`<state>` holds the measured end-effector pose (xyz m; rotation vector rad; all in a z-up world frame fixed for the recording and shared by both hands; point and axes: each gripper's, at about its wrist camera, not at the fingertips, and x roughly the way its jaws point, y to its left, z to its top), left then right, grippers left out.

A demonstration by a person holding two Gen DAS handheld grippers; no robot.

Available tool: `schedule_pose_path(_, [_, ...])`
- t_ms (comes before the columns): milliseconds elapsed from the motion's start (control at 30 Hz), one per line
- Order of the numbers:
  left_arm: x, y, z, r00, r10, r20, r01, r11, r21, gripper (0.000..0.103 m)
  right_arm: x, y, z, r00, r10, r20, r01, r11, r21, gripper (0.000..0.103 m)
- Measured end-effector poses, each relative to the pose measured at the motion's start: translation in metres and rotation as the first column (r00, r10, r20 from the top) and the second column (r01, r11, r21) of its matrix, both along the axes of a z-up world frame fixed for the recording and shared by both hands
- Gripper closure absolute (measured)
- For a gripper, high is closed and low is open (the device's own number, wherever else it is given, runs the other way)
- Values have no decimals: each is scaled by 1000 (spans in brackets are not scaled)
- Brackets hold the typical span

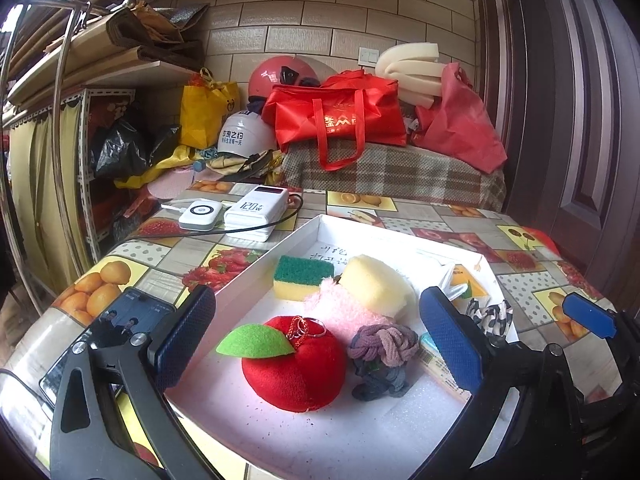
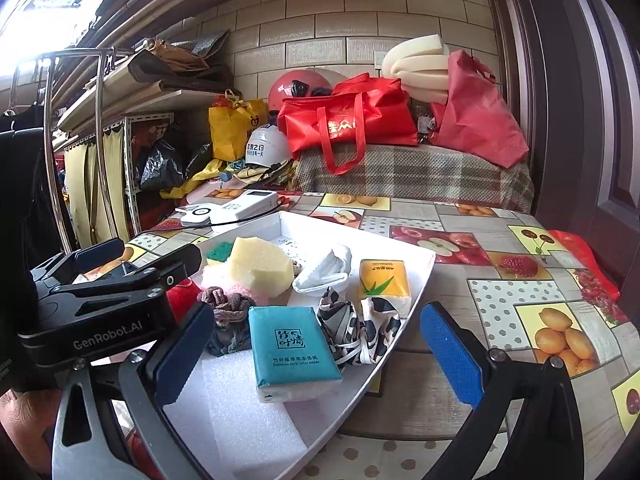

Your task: Organize soft objects

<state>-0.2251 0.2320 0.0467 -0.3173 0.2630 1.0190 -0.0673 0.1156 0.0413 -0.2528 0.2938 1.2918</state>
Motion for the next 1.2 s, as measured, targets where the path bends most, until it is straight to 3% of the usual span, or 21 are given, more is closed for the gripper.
schedule_pose_path(100, [-3, -9, -3, 1000, -18, 20, 19, 997, -71, 0, -4, -19, 3, 998, -34, 45, 32, 998, 47, 0])
schedule_pose_path(233, [11, -29, -5, 997, -52, -54, 45, 991, -123, 0, 2, -57, 6, 989, -131, 64, 124, 986, 107, 0])
schedule_pose_path(433, [14, -84, 8, 993, -62, -102, 60, 998, -24, 0, 25, -111, 10, 923, -379, 65, 373, 924, 88, 0])
schedule_pose_path(567, [12, -115, 18, 987, 32, -157, -20, 997, 74, 0, 46, -146, 10, 918, -395, -26, 396, 916, 62, 0])
schedule_pose_path(667, [12, -127, 27, 987, -3, -159, 15, 997, 75, 0, 59, -162, 5, 892, -438, -109, 443, 896, 24, 0])
schedule_pose_path(767, [14, -134, 36, 978, 56, -201, -39, 996, 84, 0, 65, -174, 4, 876, -453, -163, 465, 885, 35, 0])
schedule_pose_path(833, [13, -136, 42, 978, 46, -201, -33, 997, 65, 0, 64, -176, 3, 885, -433, -172, 446, 894, 49, 0])
schedule_pose_path(1000, [7, -124, 46, 983, 12, -181, -25, 997, -71, 0, 54, -169, 2, 911, -393, -123, 400, 916, 34, 0])
schedule_pose_path(1200, [8, -126, 46, 973, 70, -220, -84, 995, -54, 0, 54, -172, 3, 914, -386, -120, 394, 918, 48, 0])
